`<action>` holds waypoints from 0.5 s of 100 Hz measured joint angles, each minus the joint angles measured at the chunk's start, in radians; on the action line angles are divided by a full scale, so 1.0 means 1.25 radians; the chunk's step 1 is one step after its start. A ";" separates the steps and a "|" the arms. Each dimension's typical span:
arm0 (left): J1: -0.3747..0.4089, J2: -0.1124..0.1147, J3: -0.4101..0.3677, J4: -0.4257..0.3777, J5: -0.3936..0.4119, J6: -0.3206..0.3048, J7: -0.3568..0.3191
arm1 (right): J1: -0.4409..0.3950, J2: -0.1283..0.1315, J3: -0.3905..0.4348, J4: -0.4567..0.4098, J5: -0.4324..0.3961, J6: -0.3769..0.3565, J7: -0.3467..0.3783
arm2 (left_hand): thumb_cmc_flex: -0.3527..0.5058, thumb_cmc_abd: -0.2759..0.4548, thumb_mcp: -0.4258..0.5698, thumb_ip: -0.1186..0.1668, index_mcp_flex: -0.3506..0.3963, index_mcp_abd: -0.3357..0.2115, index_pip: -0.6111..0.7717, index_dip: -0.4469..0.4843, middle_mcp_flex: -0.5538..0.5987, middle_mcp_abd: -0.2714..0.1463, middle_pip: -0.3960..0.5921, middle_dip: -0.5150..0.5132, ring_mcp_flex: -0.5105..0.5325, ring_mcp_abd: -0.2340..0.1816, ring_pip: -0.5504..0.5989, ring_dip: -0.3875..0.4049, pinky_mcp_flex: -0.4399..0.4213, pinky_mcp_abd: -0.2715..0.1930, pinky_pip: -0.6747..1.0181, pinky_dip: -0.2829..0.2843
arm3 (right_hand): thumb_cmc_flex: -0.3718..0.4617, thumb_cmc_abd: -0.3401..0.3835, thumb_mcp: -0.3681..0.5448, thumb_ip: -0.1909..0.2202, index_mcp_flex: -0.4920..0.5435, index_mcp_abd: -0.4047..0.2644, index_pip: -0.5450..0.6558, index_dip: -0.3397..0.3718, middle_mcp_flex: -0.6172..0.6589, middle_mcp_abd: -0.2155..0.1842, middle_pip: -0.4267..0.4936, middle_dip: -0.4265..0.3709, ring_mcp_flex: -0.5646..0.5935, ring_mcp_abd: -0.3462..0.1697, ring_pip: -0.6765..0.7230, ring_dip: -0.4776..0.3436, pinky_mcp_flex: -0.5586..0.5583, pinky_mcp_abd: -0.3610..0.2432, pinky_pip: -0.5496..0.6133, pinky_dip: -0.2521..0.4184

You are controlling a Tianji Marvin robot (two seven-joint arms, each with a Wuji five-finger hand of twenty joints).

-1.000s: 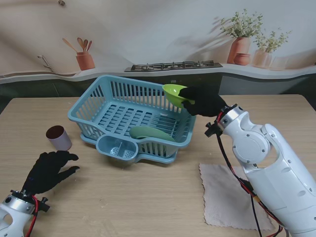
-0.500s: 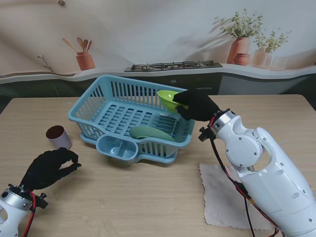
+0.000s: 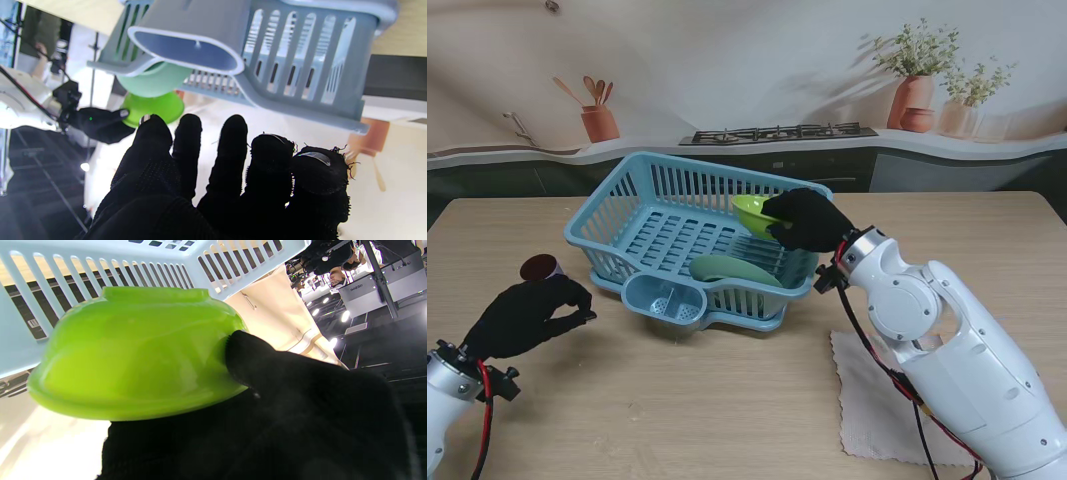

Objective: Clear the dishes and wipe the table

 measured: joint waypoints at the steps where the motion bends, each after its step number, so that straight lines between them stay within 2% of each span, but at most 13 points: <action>1: -0.002 0.001 0.000 -0.001 -0.003 0.000 -0.003 | 0.001 0.000 -0.002 0.000 0.001 0.001 0.000 | 0.000 0.000 0.000 0.000 0.000 0.000 0.000 0.000 0.000 0.000 0.000 0.000 0.000 0.000 0.000 0.000 0.000 0.000 0.000 0.000 | 0.000 0.000 0.000 0.000 0.000 0.000 0.000 0.000 0.000 0.000 0.000 0.000 0.000 0.000 0.000 0.001 0.000 0.000 0.000 0.000; 20: -0.045 0.016 0.006 -0.016 -0.080 0.001 -0.084 | 0.016 -0.004 -0.031 0.004 0.014 0.021 -0.002 | 0.000 0.000 0.000 0.000 0.000 0.000 0.000 -0.004 0.000 0.000 -0.004 0.006 0.000 -0.001 -0.011 0.000 -0.008 -0.001 0.000 0.000 | 0.000 0.000 0.000 0.000 0.000 0.000 0.000 0.000 0.000 0.000 0.000 0.000 0.000 0.000 0.000 0.001 0.000 0.000 0.000 0.000; 31: -0.074 0.025 0.022 -0.018 -0.100 0.013 -0.103 | 0.030 -0.006 -0.049 0.008 0.023 0.031 -0.003 | 0.000 0.000 0.000 0.000 0.000 0.000 -0.003 -0.018 -0.001 0.000 -0.029 0.006 -0.011 0.002 -0.052 -0.002 -0.038 -0.002 -0.005 -0.002 | 0.000 0.000 0.000 0.000 0.000 0.000 0.000 0.000 0.000 0.000 0.000 0.000 0.000 0.000 0.000 0.001 0.000 0.000 0.000 0.001; 50: -0.128 0.037 0.057 -0.019 -0.145 0.050 -0.165 | 0.058 -0.012 -0.082 0.016 0.038 0.046 -0.009 | 0.000 -0.010 0.000 0.000 0.000 0.000 -0.048 -0.053 -0.016 0.000 -0.086 -0.024 -0.064 0.007 -0.151 -0.049 -0.120 -0.001 -0.082 -0.052 | 0.000 0.000 0.000 0.000 0.000 0.000 0.000 0.000 0.000 0.000 0.000 0.000 0.000 0.000 0.000 0.001 0.000 0.000 0.001 0.001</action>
